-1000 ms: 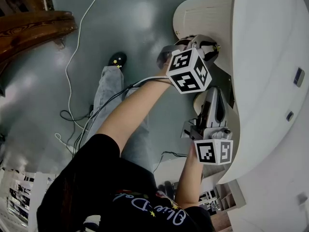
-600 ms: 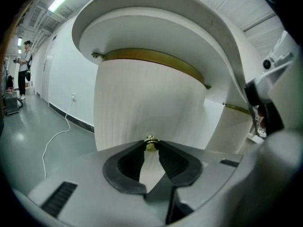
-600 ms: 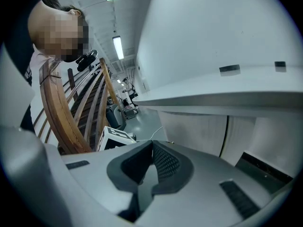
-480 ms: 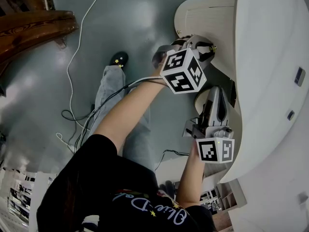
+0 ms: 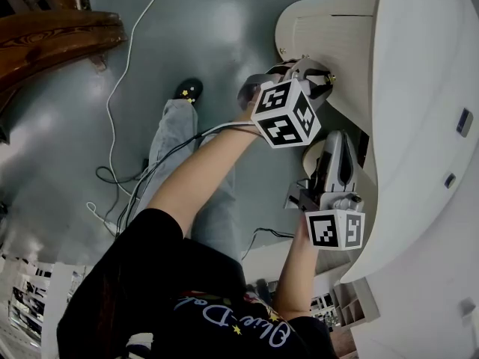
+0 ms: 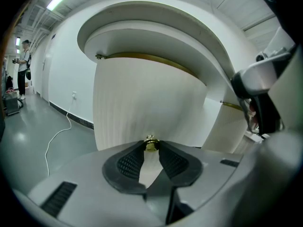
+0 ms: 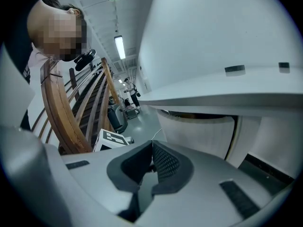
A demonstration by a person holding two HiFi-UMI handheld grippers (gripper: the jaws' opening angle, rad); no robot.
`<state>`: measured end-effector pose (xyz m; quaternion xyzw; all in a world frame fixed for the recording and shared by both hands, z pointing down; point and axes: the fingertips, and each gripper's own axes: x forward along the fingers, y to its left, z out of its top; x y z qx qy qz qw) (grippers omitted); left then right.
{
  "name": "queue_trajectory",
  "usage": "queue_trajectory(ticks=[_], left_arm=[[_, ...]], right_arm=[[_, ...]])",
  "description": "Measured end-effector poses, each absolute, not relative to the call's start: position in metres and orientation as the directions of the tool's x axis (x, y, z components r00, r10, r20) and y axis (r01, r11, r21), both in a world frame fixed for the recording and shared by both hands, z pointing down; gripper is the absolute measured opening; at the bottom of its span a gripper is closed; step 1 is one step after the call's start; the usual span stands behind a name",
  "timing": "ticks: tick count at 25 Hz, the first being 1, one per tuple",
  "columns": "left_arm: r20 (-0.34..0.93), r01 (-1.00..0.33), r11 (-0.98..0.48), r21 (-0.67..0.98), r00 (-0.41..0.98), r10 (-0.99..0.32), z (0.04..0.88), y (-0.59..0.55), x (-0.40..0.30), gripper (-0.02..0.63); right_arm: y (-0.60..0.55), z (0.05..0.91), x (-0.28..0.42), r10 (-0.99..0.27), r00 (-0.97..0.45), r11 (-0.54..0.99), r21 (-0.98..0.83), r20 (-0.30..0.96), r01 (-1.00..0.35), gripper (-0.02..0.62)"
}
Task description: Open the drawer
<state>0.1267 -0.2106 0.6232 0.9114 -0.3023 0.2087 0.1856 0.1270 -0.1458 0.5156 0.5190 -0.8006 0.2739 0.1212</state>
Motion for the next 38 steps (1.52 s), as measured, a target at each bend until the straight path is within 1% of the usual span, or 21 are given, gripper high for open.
queue_trajectory(ticks=[13,21,31,38], left_arm=[[0.506,-0.613,-0.763,0.205,0.733,-0.454,0.624,-0.2,0.113,0.097],[0.528,-0.582,-0.785,0.213,0.744,-0.409,0.622,-0.191,0.105,0.097],[0.551,-0.519,-0.822,0.235,0.768,-0.327,0.621,-0.176,0.094,0.097],[0.569,-0.528,-0.818,0.227,0.754,-0.329,0.622,-0.169,0.084,0.097]], right_arm=[[-0.153,0.512,0.114,-0.781,-0.398,0.276,-0.306,0.481,-0.911,0.003],[-0.163,0.507,0.098,-0.804,-0.349,0.217,-0.309,0.481,-0.926,0.003],[-0.162,0.493,0.092,-0.849,-0.25,0.104,-0.317,0.466,-0.943,0.003],[-0.152,0.485,0.099,-0.861,-0.226,0.079,-0.318,0.456,-0.945,0.003]])
